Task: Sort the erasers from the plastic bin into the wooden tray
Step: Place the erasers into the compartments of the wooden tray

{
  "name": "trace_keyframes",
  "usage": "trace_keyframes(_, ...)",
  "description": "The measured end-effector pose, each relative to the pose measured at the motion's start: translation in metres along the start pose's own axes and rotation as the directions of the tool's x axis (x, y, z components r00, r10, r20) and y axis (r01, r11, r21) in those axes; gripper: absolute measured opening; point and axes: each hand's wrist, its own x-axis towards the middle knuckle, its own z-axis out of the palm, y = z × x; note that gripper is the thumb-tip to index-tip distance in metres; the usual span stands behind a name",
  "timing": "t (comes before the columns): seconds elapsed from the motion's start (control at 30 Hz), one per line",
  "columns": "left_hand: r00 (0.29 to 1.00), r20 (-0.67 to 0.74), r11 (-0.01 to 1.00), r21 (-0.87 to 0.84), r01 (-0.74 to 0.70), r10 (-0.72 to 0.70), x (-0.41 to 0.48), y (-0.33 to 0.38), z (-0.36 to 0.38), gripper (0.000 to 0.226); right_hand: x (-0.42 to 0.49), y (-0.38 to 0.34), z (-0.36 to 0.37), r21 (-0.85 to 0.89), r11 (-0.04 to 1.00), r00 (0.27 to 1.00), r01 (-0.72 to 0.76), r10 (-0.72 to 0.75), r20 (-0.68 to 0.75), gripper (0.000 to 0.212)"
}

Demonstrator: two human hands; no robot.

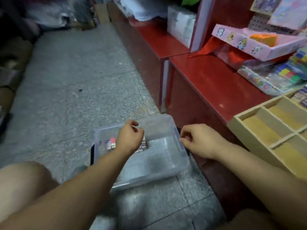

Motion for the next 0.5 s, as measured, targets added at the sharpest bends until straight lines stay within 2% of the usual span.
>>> trace_keyframes(0.13,0.979,0.006,0.975,-0.091,0.205,-0.205,0.016,-0.095,0.008,0.027,0.057,0.017,0.050,-0.076,0.994,0.988,-0.078,0.087,0.125,0.020)
trace_keyframes(0.23,0.949,0.037,0.935,-0.159,0.316,-0.314,0.026,-0.147,0.029,0.039,0.101,0.032,0.083,-0.161,0.973,0.966,-0.166,0.193,0.171,0.040)
trace_keyframes(0.37,0.908,0.082,0.863,-0.285,0.416,-0.411,0.047,-0.183,0.062,0.064,0.144,0.048,0.116,-0.173,0.942,0.935,-0.289,0.317,0.162,0.060)
trace_keyframes(0.5,0.887,0.063,0.803,-0.399,0.443,-0.458,0.081,-0.199,0.102,0.097,0.165,0.053,0.141,-0.119,0.946,0.941,-0.302,0.316,0.120,0.070)
